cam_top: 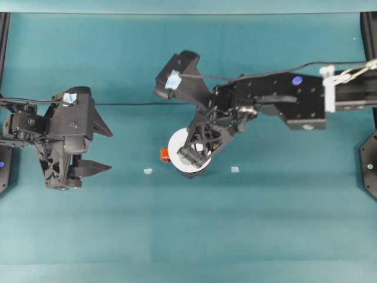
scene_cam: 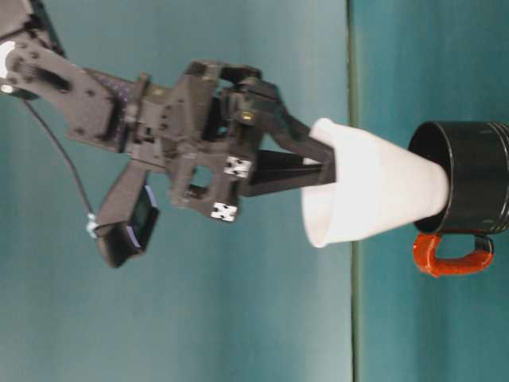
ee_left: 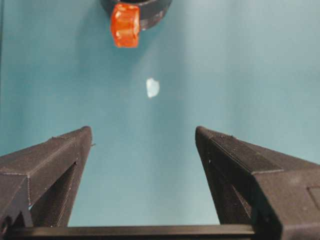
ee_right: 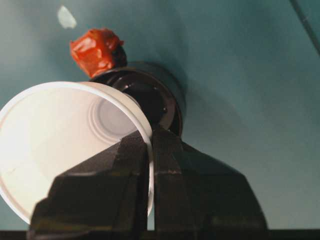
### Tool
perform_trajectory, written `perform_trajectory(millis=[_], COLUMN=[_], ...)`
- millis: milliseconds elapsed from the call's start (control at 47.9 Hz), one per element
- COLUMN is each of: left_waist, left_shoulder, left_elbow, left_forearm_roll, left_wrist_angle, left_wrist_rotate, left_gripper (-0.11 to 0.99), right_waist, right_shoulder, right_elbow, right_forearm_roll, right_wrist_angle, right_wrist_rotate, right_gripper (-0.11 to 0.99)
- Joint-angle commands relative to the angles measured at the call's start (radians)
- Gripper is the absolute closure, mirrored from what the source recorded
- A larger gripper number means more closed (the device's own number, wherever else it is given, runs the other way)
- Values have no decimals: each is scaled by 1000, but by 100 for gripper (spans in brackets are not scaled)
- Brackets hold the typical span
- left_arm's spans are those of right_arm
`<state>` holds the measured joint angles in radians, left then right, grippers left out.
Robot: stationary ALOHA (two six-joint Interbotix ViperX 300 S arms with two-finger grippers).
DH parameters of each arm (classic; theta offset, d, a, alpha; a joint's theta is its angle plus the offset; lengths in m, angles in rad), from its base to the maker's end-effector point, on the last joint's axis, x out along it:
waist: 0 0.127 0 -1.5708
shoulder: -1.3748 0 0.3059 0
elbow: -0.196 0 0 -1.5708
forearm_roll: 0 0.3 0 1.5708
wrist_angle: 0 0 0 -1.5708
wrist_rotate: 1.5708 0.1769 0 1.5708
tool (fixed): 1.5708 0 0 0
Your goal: Put the paper cup into the moved red handle cup holder.
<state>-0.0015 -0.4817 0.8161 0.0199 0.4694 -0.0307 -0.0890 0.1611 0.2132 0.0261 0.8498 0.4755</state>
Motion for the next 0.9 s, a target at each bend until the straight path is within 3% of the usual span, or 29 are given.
perform_trajectory(millis=[0,647,876], left_waist=[2,0,0], left_shoulder=[-3,-2,-3], left_elbow=[-15,-20,-20], left_forearm_roll=[2,2,2], left_wrist_angle=[-8,-6,-6], left_wrist_rotate=[-2,-3,-3], left_gripper=[-3,-3,-3], right_waist=[5,3,3], right_shoulder=[2,5,5], right_elbow=[5,29,25], right_forearm_roll=[-3,-3,5], right_wrist_angle=[-20,-44,-43], right_wrist_rotate=[-11,-11,-11], right_gripper=[98,98,98])
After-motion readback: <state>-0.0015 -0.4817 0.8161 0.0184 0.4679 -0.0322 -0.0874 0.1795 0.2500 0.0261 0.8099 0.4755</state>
